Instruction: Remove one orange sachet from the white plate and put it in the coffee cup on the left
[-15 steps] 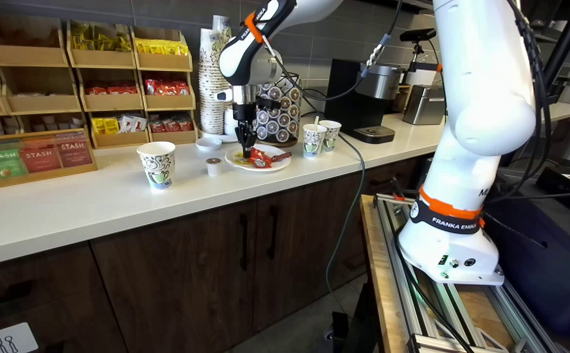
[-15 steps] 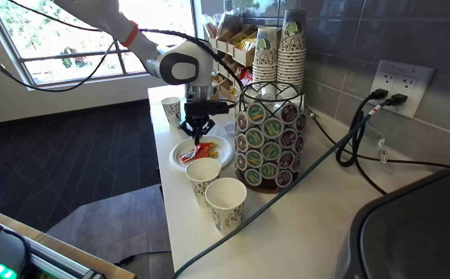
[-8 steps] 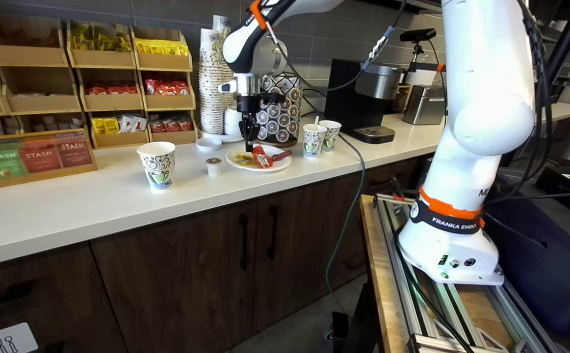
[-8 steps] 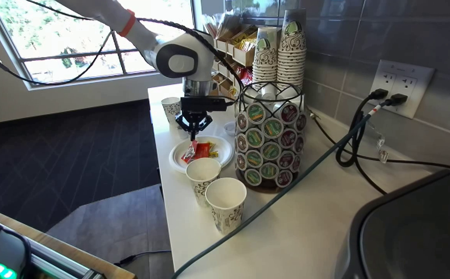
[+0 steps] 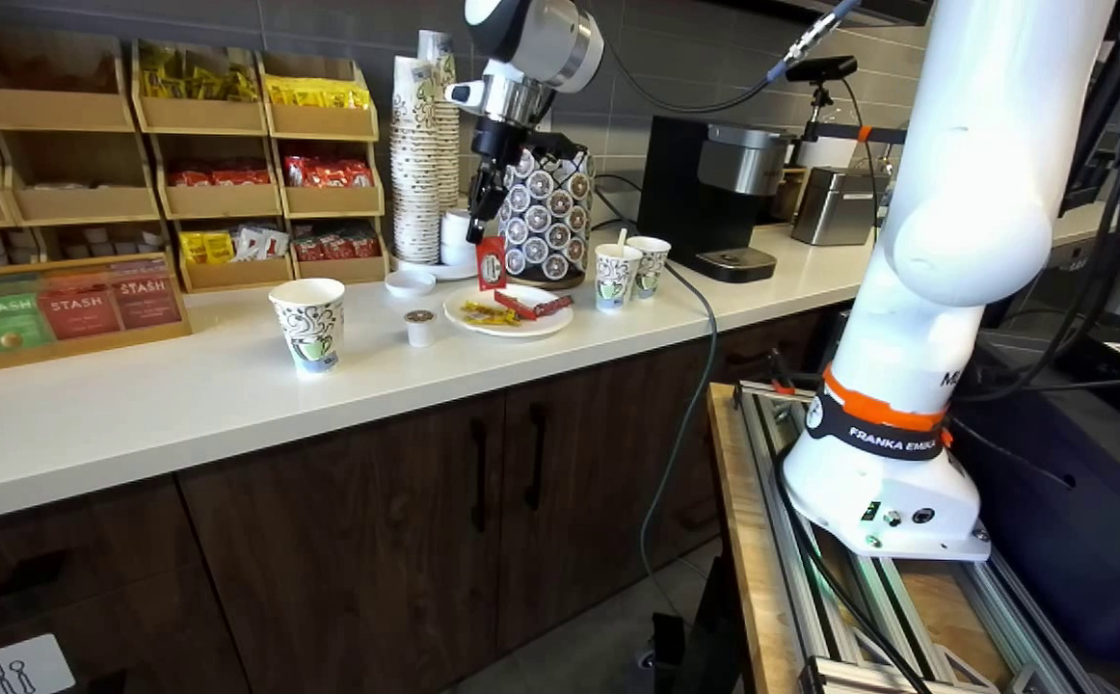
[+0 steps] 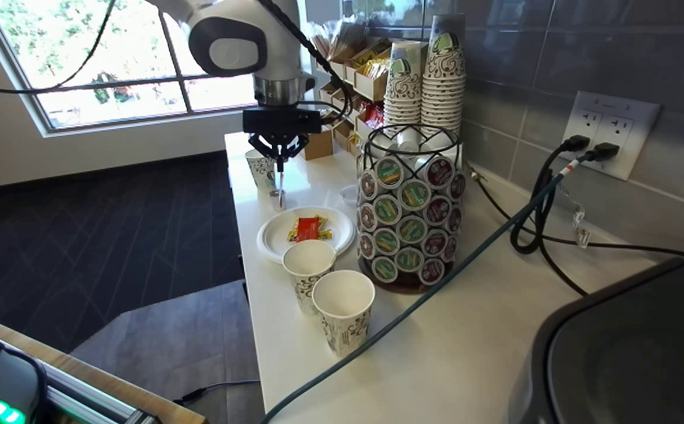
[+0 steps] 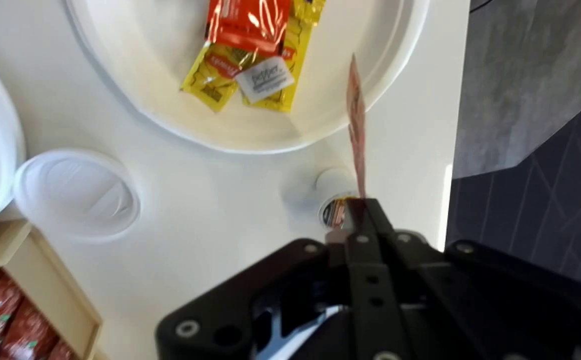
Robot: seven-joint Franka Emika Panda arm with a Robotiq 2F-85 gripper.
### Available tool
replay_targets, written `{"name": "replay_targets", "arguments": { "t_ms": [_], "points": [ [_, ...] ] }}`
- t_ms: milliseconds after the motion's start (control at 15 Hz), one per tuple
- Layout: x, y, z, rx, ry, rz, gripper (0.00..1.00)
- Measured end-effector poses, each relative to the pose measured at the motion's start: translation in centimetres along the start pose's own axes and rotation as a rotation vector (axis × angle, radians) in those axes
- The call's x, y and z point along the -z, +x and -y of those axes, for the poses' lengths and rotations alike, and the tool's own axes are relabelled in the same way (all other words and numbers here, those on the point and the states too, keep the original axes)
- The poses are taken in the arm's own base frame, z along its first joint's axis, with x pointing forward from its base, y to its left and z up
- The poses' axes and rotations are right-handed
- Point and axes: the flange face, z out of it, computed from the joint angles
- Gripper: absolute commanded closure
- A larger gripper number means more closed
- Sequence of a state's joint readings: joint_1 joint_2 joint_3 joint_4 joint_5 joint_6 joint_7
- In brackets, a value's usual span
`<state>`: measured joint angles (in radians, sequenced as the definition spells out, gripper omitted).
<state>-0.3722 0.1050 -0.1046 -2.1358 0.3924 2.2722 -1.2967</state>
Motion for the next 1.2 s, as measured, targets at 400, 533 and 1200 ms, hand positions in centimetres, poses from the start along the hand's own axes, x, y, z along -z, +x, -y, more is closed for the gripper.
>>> {"name": "replay_targets", "arguments": {
  "t_ms": [400,533,1200],
  "points": [
    [5.0,4.7,3.8,0.061,-0.266,-0.222,1.0],
    [6.2,7.8,5.9,0.124,-0.346,-0.267,1.0],
    [5.5,17.4,13.3,0.33,-0.411,-0.337,1.0]
  ]
}}
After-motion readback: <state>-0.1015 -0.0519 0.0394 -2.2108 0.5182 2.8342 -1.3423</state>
